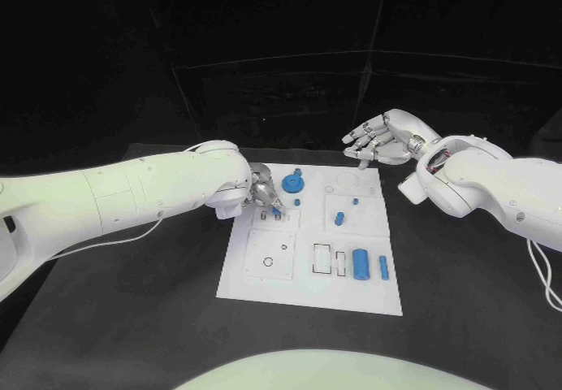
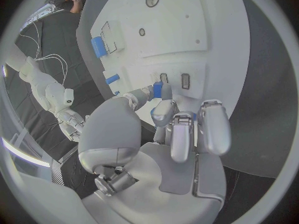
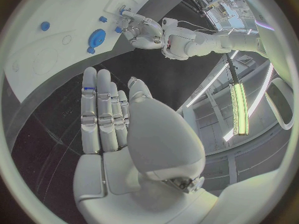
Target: Assemble the parts on the task board
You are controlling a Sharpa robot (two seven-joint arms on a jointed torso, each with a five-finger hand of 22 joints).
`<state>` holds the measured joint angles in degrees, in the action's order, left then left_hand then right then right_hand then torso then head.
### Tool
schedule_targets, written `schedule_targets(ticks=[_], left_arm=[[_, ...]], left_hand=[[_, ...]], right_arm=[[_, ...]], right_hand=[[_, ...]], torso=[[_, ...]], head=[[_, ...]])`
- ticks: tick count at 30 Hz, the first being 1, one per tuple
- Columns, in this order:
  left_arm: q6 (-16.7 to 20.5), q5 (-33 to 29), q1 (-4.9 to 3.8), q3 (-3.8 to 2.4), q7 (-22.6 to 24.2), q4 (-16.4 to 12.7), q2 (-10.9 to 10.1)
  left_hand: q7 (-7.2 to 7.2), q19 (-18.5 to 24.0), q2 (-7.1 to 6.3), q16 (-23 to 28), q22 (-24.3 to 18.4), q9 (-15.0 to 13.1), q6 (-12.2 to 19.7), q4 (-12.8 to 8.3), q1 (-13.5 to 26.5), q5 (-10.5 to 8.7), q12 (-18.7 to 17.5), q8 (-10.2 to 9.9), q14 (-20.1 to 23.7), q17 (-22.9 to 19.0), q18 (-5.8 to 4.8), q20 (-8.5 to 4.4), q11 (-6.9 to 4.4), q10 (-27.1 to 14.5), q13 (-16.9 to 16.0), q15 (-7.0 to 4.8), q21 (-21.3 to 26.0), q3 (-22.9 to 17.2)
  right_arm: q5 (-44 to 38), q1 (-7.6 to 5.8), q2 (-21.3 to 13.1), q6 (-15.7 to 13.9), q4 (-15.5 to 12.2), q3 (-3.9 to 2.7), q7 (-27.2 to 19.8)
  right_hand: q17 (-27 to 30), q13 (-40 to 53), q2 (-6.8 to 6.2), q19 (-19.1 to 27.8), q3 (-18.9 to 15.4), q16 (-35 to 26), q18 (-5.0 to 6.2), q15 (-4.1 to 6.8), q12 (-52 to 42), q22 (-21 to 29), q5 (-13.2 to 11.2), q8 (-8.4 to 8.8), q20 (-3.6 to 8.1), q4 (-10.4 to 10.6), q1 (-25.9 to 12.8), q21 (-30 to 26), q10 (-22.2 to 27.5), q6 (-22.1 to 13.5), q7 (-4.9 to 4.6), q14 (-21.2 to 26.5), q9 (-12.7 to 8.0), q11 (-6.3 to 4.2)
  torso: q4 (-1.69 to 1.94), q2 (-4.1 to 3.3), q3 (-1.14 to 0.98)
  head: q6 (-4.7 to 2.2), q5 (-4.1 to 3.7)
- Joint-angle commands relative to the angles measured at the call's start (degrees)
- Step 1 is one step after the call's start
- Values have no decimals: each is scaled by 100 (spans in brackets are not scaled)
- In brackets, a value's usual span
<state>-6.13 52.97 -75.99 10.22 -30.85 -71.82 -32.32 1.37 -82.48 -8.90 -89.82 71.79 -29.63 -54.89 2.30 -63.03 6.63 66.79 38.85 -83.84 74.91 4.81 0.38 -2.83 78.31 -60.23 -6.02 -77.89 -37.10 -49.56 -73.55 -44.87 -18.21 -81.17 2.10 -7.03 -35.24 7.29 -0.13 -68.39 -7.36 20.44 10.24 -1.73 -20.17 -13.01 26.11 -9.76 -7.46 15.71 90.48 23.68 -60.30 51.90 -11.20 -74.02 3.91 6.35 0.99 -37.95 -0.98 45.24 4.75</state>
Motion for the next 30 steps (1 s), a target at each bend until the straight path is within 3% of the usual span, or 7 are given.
schedule_targets(ticks=[1,8,12,30], left_arm=[[-245,-38,-12,-3,-161,32,25],[-261,7,-12,0,-184,63,71],[-290,16,-12,0,-202,71,91],[-490,55,-10,0,-260,29,83]], left_hand=[[-14,4,158,-18,-1,-10,20,-447,-164,14,-18,24,-616,1509,-80,-2,-3,-10,10,9,-3,-489],[-13,5,161,-18,-5,-11,22,-451,-166,14,-24,24,-616,1509,-79,-1,-1,-13,17,10,-1,-492],[-12,7,162,-18,-7,-11,24,-452,-167,14,-27,24,-616,1509,-78,0,-1,-14,21,11,1,-493],[-6,2,165,-18,7,-16,34,-471,-175,13,-26,25,-616,1509,-81,4,3,-12,18,15,-7,-503]], right_arm=[[47,-11,9,-30,-3,-3,-104],[56,-11,27,-31,5,-3,-128],[57,-11,37,-26,10,-3,-133],[59,-8,67,-46,38,-3,-146]], right_hand=[[-10,-10,-10,-45,44,-39,18,0,26,10,19,-40,17,2,3,-28,-16,-19,23,-33,-8,4],[-17,-41,-36,-58,97,-54,20,7,27,16,24,-45,25,-16,56,-39,-24,-19,24,-39,-8,0],[-19,-51,-44,-62,114,-59,19,8,27,18,24,-46,28,-20,71,-42,-26,-20,24,-39,-8,0],[-24,-77,-59,-69,160,-74,18,11,30,21,23,-48,34,-30,107,-49,-32,-22,22,-39,-9,0]], torso=[[7,2,2],[-6,-8,0],[10,-7,2],[0,2,2]], head=[[-11,4],[-19,20],[-16,24],[13,64]])
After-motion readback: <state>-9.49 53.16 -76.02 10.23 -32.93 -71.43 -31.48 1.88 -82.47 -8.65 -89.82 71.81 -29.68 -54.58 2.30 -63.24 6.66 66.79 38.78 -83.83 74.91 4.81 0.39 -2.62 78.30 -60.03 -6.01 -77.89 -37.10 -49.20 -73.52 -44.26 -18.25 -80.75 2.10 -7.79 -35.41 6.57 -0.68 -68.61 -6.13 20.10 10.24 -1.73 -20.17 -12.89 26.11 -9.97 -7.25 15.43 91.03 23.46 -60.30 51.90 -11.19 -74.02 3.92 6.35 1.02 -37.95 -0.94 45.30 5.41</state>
